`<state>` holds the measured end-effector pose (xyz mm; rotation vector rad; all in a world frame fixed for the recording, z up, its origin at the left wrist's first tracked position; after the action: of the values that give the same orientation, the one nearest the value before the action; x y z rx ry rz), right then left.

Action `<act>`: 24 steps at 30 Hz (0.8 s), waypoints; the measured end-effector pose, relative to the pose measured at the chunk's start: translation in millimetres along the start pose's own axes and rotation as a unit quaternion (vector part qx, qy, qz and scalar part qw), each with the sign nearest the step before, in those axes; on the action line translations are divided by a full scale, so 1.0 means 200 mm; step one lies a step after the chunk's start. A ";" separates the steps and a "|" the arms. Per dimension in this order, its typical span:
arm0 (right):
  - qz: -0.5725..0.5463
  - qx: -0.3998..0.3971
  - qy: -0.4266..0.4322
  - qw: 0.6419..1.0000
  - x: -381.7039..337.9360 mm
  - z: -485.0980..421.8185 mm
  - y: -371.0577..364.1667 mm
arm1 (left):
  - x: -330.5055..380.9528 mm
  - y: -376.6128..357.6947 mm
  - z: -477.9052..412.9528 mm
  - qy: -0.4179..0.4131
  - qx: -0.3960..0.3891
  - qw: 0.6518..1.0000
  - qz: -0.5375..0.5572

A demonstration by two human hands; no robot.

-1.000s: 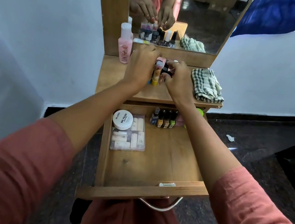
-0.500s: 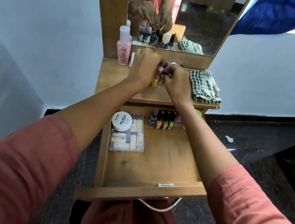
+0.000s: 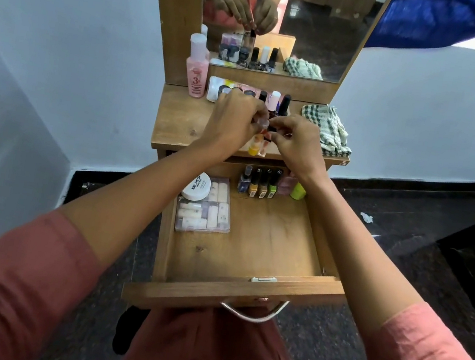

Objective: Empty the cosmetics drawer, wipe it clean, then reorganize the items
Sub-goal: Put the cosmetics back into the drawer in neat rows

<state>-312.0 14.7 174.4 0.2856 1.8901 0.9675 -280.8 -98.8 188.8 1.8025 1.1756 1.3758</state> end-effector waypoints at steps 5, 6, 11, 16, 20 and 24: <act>-0.006 -0.014 0.004 1.000 0.02 0.10 -0.03 | 0.04 -0.02 0.11 -0.008 -0.008 1.000 0.010; -0.003 -0.021 0.005 1.000 0.03 0.12 -0.04 | 0.04 -0.03 0.14 -0.007 -0.012 1.000 0.013; 0.029 -0.062 -0.006 0.998 0.07 0.17 -0.15 | -0.03 -0.14 0.24 0.030 -0.061 0.996 0.062; 0.062 -0.109 -0.019 0.992 0.13 0.19 -0.28 | -0.10 -0.27 0.37 0.074 -0.090 0.989 0.094; 0.104 -0.128 -0.007 0.986 0.13 0.18 -0.36 | -0.15 -0.37 0.45 0.098 -0.094 0.983 0.125; 0.188 -0.136 0.019 0.973 0.12 0.16 -0.41 | -0.19 -0.44 0.46 0.128 -0.069 0.979 0.146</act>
<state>-281.4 -9.6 93.1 0.4725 1.7422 1.4809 -223.0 -88.3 71.0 1.7888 0.9346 1.8569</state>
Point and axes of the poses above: each hand's wrist, its own z-axis away from the middle knuckle, its own y-axis out of the back of the hand, x = y × z, the point moved 6 cm from there along -z, towards the middle knuckle, and after that the axes turned 8 degrees about -x, right-handed, at the moved point
